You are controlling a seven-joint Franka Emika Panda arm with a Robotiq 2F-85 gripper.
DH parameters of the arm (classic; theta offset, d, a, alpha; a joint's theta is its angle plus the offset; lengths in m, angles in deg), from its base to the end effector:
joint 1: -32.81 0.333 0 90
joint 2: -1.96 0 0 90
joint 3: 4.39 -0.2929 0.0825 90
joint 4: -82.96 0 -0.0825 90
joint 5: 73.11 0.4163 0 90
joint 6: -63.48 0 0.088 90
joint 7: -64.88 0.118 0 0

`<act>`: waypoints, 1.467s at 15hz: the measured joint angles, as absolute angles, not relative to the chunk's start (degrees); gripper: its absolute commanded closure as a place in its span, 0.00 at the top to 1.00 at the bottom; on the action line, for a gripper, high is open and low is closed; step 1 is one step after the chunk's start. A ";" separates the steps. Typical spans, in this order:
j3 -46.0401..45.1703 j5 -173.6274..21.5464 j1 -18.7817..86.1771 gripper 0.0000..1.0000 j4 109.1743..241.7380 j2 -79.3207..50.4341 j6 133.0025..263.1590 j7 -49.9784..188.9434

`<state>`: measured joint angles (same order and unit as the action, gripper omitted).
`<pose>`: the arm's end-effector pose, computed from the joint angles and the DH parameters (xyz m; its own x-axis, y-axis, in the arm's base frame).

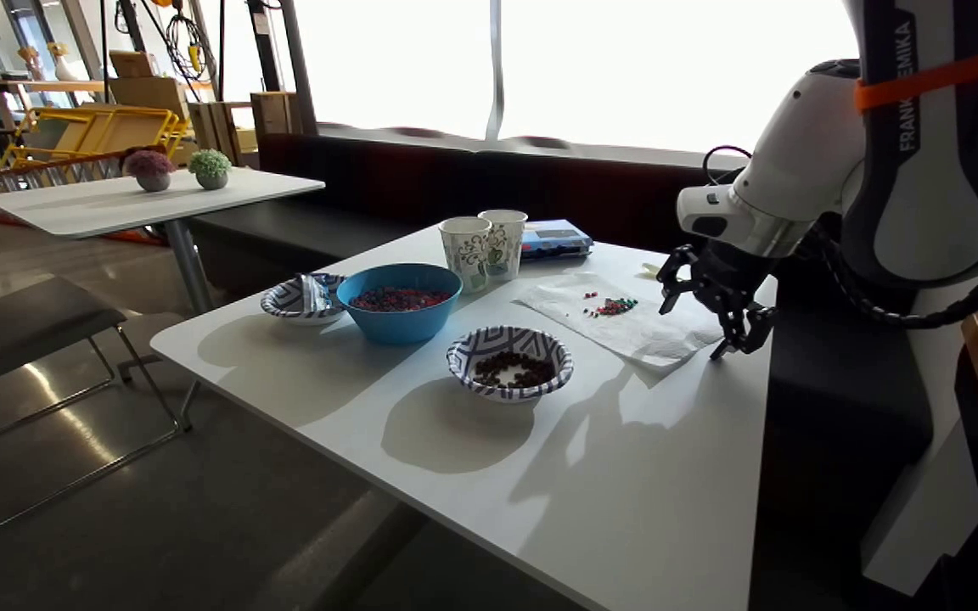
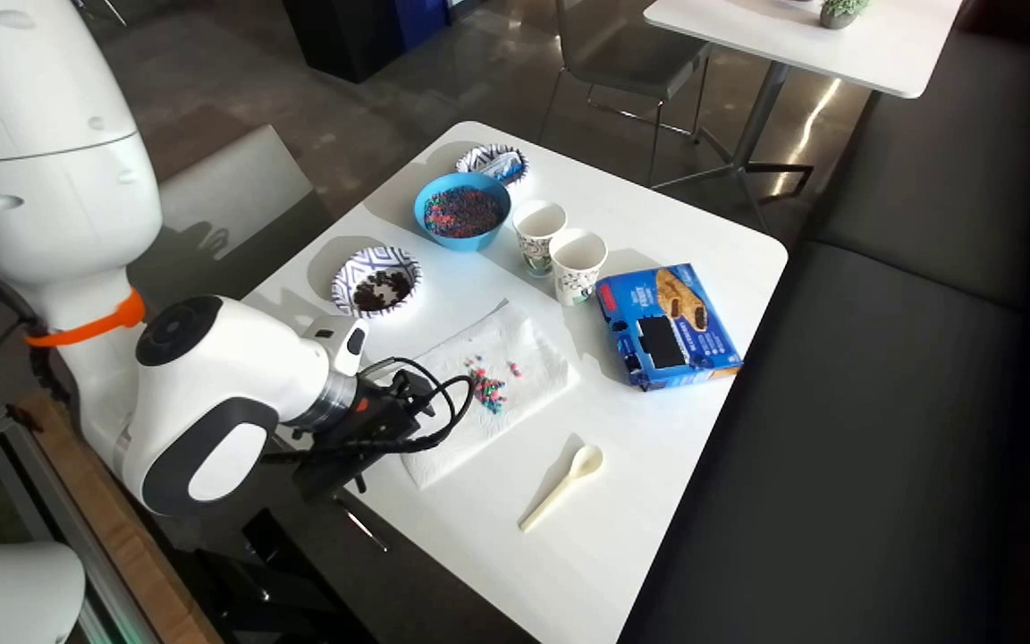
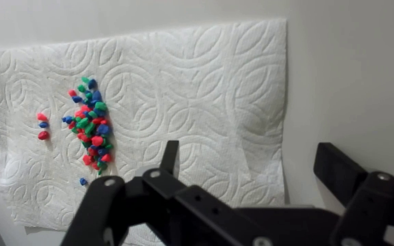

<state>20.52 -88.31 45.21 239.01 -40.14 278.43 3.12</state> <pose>0.3274 -0.0962 0.0066 0.3211 0.9455 -0.0545 0.8984 -0.2859 0.3333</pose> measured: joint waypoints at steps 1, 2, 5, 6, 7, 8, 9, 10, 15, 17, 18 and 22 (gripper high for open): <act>20.00 -87.89 44.76 1.00 238.77 -40.23 278.73 2.46; 19.46 -87.52 44.32 1.00 238.45 -40.30 278.86 1.92; 17.74 -86.86 42.85 1.00 237.08 -40.69 278.87 1.39; 17.14 -86.81 42.27 1.00 236.47 -40.99 278.87 1.39; 16.58 -86.77 41.70 1.00 235.83 -41.40 278.87 1.39; 16.04 -86.77 41.18 1.00 235.19 -41.84 278.87 1.39; 15.55 -86.76 40.71 1.00 234.54 -42.35 278.87 1.39; 15.18 -86.76 40.37 0.95 234.00 -42.88 278.87 1.39; 14.62 -86.76 40.08 0.89 232.63 -44.33 278.87 1.39; 14.65 -86.60 40.38 0.91 232.62 -44.18 278.87 1.34; 14.66 -86.40 40.66 0.92 232.64 -44.03 278.87 1.28; 14.91 -84.93 42.69 0.84 233.03 -42.97 278.84 0.21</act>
